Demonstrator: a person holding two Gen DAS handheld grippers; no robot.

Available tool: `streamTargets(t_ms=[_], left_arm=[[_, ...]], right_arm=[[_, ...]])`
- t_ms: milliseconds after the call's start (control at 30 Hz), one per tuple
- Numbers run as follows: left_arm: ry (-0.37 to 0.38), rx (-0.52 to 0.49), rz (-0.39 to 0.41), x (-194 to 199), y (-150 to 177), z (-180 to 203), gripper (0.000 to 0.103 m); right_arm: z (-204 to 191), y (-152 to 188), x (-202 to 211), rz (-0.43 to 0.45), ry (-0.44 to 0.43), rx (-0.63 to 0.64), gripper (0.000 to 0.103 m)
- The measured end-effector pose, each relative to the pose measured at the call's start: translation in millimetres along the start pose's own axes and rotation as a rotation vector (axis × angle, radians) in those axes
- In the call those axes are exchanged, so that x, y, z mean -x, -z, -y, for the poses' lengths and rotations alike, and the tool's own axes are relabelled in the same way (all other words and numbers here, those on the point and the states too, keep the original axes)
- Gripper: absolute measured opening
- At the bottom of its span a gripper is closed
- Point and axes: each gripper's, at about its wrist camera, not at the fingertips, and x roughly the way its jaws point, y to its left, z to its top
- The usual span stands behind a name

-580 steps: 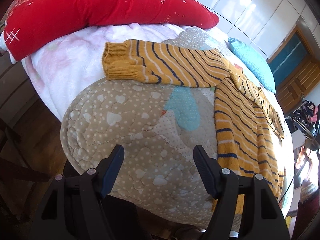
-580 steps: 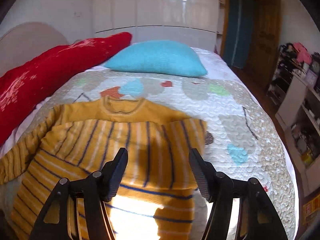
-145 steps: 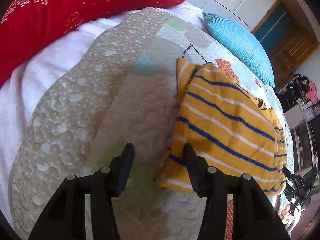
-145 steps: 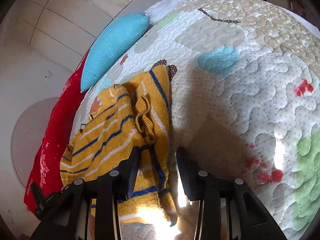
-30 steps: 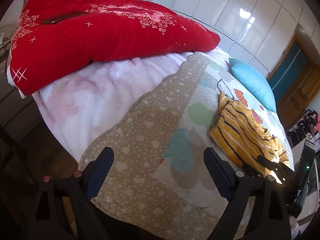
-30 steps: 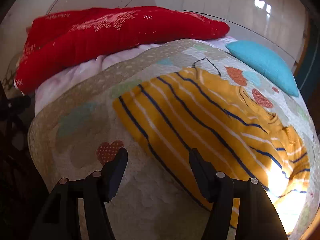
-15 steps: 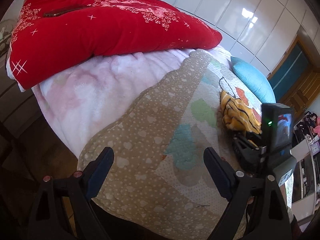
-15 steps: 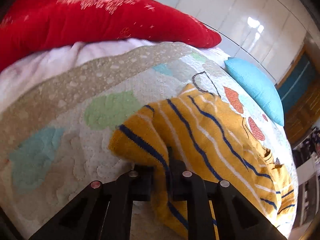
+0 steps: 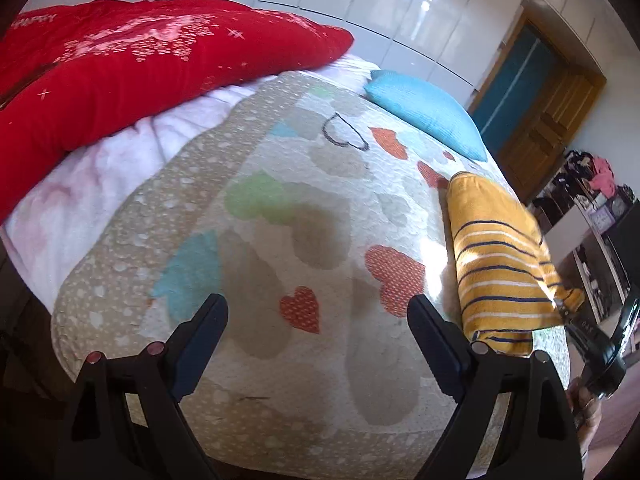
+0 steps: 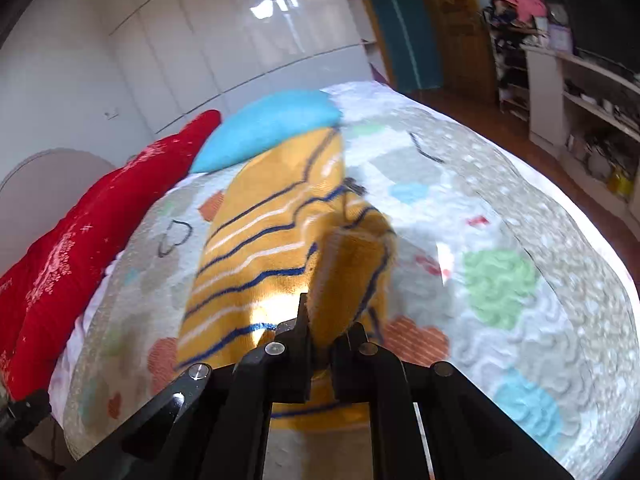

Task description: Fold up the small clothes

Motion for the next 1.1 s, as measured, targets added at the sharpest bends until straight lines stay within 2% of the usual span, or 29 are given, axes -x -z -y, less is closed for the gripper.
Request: streamTargets(t_ms=[67, 167, 267, 333, 400, 500, 600, 667, 767, 900, 933, 967, 1000, 1100], left_arm=[[0.026, -0.035, -0.033, -12, 3, 22, 0.090], [0.063, -0.096, -0.079, -27, 9, 54, 0.090], [0.108, -0.156, -0.116, -40, 13, 81, 0.090], [0.131, -0.181, -0.131, -49, 10, 93, 0.090], [0.145, -0.200, -0.138, -60, 5, 105, 0.090], [0.230, -0.195, -0.177, -84, -8, 121, 0.090], [0.372, -0.194, -0.253, -123, -24, 143, 0.093], [0.404, -0.196, -0.303, -153, -31, 157, 0.094], [0.429, -0.216, -0.378, -195, -35, 177, 0.094], [0.520, -0.210, -0.469, -229, -30, 197, 0.098], [0.522, -0.225, -0.488, -233, -27, 202, 0.097], [0.518, -0.251, -0.486, -231, -27, 207, 0.091], [0.529, -0.268, -0.487, -228, -28, 210, 0.067], [0.541, -0.266, -0.467, -214, -47, 209, 0.053]], right_arm=[[34, 16, -5, -0.052, -0.004, -0.071, 0.007], [57, 31, -14, -0.106, -0.110, -0.140, 0.010], [64, 31, -4, -0.069, -0.133, -0.130, 0.024], [74, 26, 10, -0.021, -0.137, -0.136, 0.049], [86, 18, 22, 0.026, -0.133, -0.152, 0.058], [99, 3, 22, 0.026, -0.128, -0.162, 0.062], [102, -14, 5, 0.000, -0.167, -0.153, 0.069], [102, -28, -20, -0.040, -0.198, -0.146, 0.070], [101, -43, -64, -0.129, -0.308, -0.185, 0.070], [90, -48, -117, -0.217, -0.358, -0.202, 0.070], [88, -48, -127, -0.227, -0.373, -0.220, 0.067], [85, -48, -134, -0.236, -0.397, -0.243, 0.060], [82, -48, -139, -0.248, -0.428, -0.275, 0.046], [65, -63, -136, -0.228, -0.496, -0.313, 0.040]])
